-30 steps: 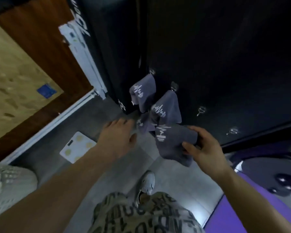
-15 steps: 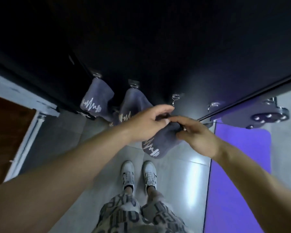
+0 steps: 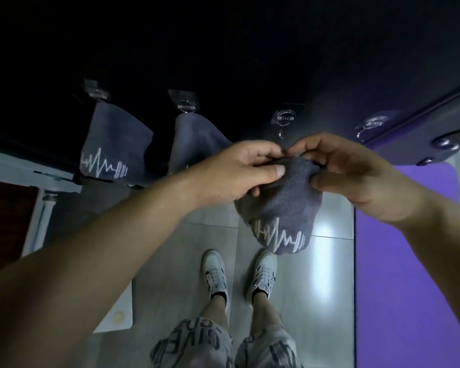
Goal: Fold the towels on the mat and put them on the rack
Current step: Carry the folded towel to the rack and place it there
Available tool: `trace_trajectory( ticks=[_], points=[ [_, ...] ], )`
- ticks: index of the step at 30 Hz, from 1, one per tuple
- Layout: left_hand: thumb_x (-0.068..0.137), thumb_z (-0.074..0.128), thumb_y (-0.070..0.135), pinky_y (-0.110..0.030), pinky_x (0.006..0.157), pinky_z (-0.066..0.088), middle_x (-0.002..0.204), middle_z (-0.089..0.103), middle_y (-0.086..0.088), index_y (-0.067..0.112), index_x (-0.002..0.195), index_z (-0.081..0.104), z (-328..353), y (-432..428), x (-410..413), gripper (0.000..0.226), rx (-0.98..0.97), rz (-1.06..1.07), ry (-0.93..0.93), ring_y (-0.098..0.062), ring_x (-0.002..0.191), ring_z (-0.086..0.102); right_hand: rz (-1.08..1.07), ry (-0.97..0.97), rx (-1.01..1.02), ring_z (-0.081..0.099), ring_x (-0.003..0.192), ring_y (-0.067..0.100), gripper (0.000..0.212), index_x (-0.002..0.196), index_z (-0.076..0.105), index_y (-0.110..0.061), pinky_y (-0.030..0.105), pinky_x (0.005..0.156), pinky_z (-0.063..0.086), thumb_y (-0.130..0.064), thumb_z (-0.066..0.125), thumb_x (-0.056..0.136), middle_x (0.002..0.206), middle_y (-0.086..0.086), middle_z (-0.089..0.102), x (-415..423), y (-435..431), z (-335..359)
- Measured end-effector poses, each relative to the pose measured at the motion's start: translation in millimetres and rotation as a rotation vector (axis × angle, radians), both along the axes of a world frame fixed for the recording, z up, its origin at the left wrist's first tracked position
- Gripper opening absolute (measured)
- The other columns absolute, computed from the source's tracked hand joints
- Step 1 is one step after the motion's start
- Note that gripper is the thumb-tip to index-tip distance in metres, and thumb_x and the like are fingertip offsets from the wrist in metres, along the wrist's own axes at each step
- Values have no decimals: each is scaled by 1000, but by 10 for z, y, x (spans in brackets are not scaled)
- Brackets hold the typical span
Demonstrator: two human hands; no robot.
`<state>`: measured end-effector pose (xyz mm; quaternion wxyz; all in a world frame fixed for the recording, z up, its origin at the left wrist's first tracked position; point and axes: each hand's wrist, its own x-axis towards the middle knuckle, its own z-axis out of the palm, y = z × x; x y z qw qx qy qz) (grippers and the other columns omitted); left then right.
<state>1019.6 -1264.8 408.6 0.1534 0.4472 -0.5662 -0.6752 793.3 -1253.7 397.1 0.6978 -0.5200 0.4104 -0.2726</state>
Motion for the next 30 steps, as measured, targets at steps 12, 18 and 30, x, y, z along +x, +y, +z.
trace_trajectory(
  ticks=[12, 18, 30],
  points=[
    [95, 65, 4, -13, 51, 41, 67, 57, 9, 17, 90, 58, -200, -115, -140, 15, -70, 560, 93, -3, 56, 46, -418, -21, -162, 63, 78, 14, 25, 85, 63, -14, 24, 72, 51, 10, 60, 91, 83, 4, 69, 114, -165, -230],
    [92, 69, 3, -26, 66, 51, 71, 65, 3, 16, 86, 64, -371, -120, -325, 15, 40, 833, 168, -10, 65, 56, -472, 170, -296, 70, 88, 10, 30, 92, 74, -21, 23, 81, 54, 5, 60, 95, 92, -8, 76, 155, -196, -259],
    [90, 75, 16, -32, 72, 55, 81, 72, -1, 17, 84, 70, -621, -121, -535, 8, 53, 1050, 69, -11, 71, 64, -443, 304, -400, 57, 120, 7, 36, 121, 68, -16, 15, 102, 42, 6, 51, 99, 126, 7, 60, 242, -16, -636]
  ],
)
